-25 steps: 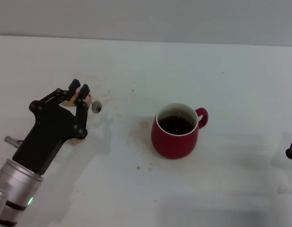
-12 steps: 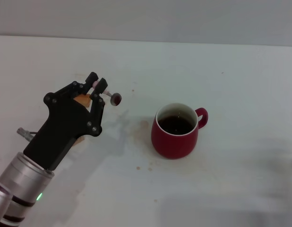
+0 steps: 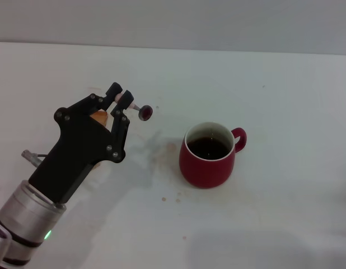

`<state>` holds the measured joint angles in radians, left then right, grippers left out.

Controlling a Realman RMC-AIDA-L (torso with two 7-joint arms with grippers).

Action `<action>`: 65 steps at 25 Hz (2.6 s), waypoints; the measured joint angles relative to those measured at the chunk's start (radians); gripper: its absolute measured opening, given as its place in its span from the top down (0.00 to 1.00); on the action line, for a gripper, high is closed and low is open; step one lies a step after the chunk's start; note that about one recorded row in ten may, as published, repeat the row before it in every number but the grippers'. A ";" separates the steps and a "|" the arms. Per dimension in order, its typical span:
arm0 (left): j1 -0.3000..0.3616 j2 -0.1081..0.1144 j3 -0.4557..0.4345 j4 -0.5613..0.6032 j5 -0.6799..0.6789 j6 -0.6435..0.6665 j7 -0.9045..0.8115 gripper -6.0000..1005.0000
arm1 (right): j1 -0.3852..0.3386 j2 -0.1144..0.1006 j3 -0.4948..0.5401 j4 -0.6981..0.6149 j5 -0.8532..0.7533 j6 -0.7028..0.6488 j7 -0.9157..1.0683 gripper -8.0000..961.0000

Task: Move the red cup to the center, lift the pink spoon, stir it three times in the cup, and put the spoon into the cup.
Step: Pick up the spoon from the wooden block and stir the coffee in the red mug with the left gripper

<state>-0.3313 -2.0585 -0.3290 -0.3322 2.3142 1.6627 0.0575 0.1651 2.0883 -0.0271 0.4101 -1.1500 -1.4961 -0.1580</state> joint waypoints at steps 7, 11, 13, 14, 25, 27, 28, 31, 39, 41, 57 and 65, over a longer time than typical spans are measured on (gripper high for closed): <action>-0.004 -0.005 0.005 -0.002 0.027 -0.009 -0.002 0.85 | -0.013 0.001 0.001 0.002 0.073 -0.031 0.000 0.99; -0.009 -0.009 0.016 -0.006 0.049 -0.021 -0.005 0.85 | -0.016 0.002 0.001 0.003 0.073 -0.033 0.000 0.99; -0.012 -0.010 0.021 -0.013 0.059 -0.027 -0.010 0.85 | -0.016 0.002 0.001 0.003 0.073 -0.033 0.000 0.99; -0.013 -0.010 0.023 -0.018 0.064 -0.031 -0.013 0.85 | -0.016 0.002 0.001 0.003 0.073 -0.033 0.000 0.99; -0.035 -0.009 0.049 -0.044 0.079 -0.032 -0.015 0.84 | -0.007 0.003 -0.006 0.003 0.073 -0.024 0.000 0.99; -0.039 -0.009 0.050 -0.045 0.085 -0.031 -0.016 0.84 | -0.007 0.003 -0.007 0.003 0.073 -0.024 0.000 0.99; -0.041 -0.009 0.051 -0.049 0.091 -0.031 -0.016 0.84 | -0.007 0.003 -0.007 0.003 0.073 -0.024 0.000 0.99; -0.049 -0.008 0.051 -0.057 0.105 -0.033 -0.020 0.84 | -0.005 0.003 -0.008 0.003 0.073 -0.023 0.000 0.99; -0.064 -0.010 0.057 -0.058 0.114 -0.094 -0.028 0.84 | -0.004 0.003 -0.008 0.003 0.071 -0.022 0.000 0.99; -0.065 -0.011 0.054 -0.058 0.115 -0.107 -0.028 0.84 | -0.004 0.003 -0.009 0.003 0.070 -0.022 0.000 0.99; -0.084 -0.013 0.038 -0.057 0.114 -0.215 -0.028 0.83 | -0.010 0.002 -0.010 0.005 0.064 -0.023 0.000 0.99; -0.110 -0.016 0.042 -0.058 0.115 -0.258 -0.028 0.83 | -0.010 0.003 -0.011 0.008 0.064 -0.030 0.000 0.99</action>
<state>-0.4413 -2.0741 -0.2869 -0.3902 2.4296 1.4043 0.0291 0.1554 2.0908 -0.0378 0.4177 -1.0862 -1.5256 -0.1580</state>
